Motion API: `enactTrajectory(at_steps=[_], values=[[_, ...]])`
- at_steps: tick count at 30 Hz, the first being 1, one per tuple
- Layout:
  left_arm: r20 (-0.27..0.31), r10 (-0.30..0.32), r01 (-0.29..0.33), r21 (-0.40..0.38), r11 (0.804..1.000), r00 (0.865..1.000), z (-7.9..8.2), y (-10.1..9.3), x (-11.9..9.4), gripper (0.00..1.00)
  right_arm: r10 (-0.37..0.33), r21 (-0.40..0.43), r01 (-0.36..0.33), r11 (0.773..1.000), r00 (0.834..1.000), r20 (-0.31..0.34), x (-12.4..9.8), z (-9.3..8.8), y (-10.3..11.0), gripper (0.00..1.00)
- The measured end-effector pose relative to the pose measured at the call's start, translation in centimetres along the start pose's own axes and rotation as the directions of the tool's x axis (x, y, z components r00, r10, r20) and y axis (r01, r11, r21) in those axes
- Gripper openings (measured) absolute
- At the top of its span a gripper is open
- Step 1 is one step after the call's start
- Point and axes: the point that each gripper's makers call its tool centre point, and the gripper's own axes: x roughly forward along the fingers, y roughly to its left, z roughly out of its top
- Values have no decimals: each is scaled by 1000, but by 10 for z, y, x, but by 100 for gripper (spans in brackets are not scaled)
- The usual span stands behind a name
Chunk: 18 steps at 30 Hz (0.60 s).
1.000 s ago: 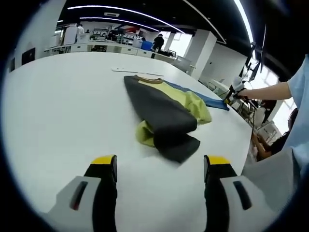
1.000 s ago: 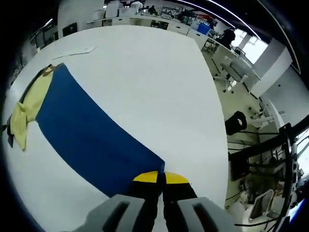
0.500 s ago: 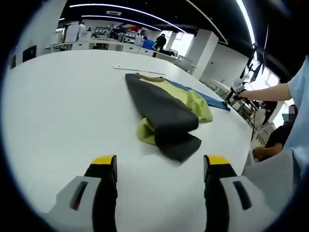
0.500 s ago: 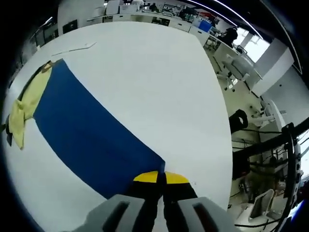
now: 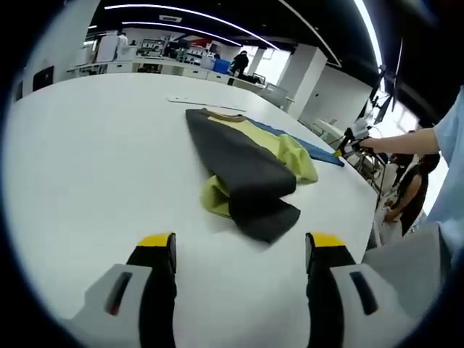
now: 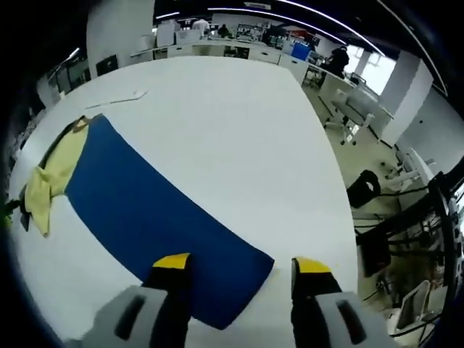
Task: Fold the garment on the visible template until the final outline fits inside the template.
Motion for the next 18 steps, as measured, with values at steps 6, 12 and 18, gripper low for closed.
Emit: enactTrajectory(at_steps=[6,12,18], values=[[2,-6,6,-1,1000,1000,0,-4,0,70,49,-29,-47,998,997,63,-9,4,18,88],[17,-7,7,-9,1000,1000,2,-5,0,69,81,-41,-77,996,992,92,-20,6,32,100],[16,-13,13,-1,1000,1000,3,-6,1,69,88,-55,-83,995,991,97,-27,5,40,100]])
